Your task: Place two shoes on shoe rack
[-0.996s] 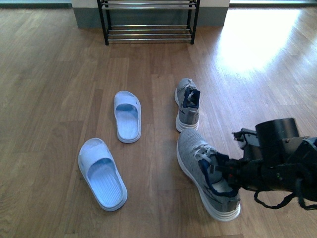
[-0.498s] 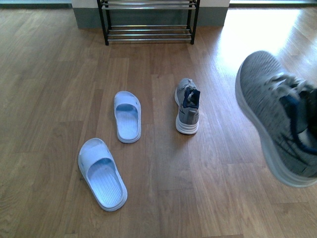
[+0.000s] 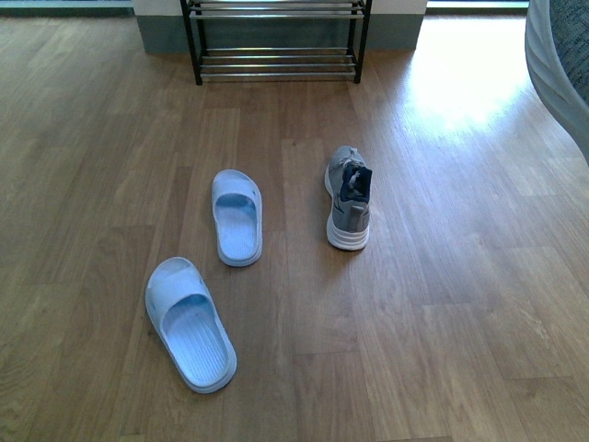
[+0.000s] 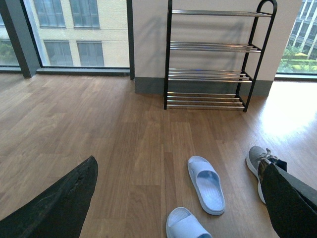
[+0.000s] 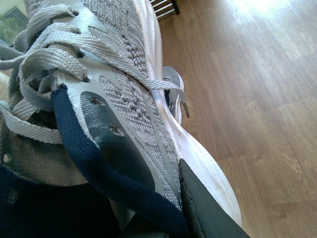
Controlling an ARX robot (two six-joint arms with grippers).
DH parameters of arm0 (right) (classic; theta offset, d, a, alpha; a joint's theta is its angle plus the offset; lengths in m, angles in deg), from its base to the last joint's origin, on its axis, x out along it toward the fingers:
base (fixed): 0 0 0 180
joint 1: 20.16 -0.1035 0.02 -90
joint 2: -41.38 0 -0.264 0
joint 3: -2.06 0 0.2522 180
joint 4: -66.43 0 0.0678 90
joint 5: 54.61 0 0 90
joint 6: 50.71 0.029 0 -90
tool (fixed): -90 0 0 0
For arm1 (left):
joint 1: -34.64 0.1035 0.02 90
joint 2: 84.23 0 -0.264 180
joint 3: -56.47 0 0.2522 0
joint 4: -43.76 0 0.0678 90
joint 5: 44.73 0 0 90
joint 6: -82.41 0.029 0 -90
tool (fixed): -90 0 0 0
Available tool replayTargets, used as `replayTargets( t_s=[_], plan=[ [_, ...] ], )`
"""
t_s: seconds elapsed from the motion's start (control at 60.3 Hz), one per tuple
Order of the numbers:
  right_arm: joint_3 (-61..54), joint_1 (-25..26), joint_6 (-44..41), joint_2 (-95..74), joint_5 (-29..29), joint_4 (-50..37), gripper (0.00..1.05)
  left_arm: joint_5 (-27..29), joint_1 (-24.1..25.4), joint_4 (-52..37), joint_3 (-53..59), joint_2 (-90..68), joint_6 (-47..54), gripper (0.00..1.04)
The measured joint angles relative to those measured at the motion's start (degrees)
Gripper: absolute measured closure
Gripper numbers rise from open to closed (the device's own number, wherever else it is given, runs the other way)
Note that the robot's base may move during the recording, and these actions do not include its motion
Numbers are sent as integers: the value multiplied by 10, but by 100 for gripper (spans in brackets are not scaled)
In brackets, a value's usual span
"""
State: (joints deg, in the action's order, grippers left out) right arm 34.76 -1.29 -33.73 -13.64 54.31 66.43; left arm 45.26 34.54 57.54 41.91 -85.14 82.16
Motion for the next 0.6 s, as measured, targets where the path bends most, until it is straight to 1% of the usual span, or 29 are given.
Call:
replayTargets(
  t_s=[0.597],
  plan=[
    [0, 0, 0, 0, 5, 0, 103, 0, 0, 0, 0, 0, 0, 9]
  ],
)
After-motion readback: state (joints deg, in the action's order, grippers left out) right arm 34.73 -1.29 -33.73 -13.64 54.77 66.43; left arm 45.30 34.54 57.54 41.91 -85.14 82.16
